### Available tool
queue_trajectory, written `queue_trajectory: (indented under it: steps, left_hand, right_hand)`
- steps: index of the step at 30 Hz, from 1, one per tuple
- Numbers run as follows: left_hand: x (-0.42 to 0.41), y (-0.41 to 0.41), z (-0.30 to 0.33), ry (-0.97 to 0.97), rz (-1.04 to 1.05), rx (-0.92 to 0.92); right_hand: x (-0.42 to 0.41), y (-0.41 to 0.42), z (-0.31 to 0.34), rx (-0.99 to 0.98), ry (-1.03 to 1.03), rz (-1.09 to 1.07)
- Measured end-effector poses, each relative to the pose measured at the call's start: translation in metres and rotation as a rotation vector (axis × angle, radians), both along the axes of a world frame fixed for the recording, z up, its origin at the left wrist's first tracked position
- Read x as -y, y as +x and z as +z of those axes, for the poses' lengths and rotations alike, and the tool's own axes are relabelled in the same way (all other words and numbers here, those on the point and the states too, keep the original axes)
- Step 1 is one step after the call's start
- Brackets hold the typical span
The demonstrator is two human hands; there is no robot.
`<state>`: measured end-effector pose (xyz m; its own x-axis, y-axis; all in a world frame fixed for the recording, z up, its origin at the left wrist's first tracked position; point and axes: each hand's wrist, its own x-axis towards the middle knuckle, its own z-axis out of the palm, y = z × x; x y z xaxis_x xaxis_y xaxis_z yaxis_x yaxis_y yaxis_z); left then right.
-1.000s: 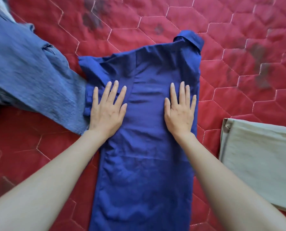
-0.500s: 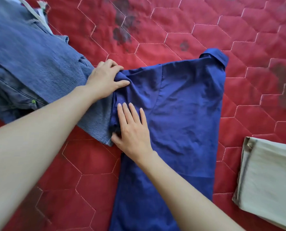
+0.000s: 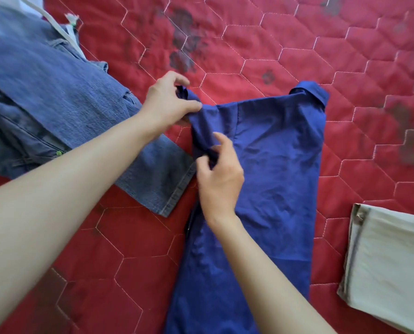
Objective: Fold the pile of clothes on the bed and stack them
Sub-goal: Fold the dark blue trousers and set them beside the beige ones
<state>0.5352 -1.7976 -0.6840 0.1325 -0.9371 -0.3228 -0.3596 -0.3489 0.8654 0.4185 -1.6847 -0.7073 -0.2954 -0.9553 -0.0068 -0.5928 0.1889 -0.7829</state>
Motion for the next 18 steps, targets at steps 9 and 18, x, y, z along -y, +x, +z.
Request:
queue_trajectory:
  steps: [9,18]
  left_hand:
    - [-0.108,-0.093,-0.038,-0.118,-0.408,0.571]
    - [-0.188,-0.089,-0.091,-0.367,-0.6,0.948]
  right_hand:
    - [-0.023,-0.092,-0.024,-0.001,0.202,-0.245]
    - [0.077,-0.104,-0.028,-0.489,0.029,0.399]
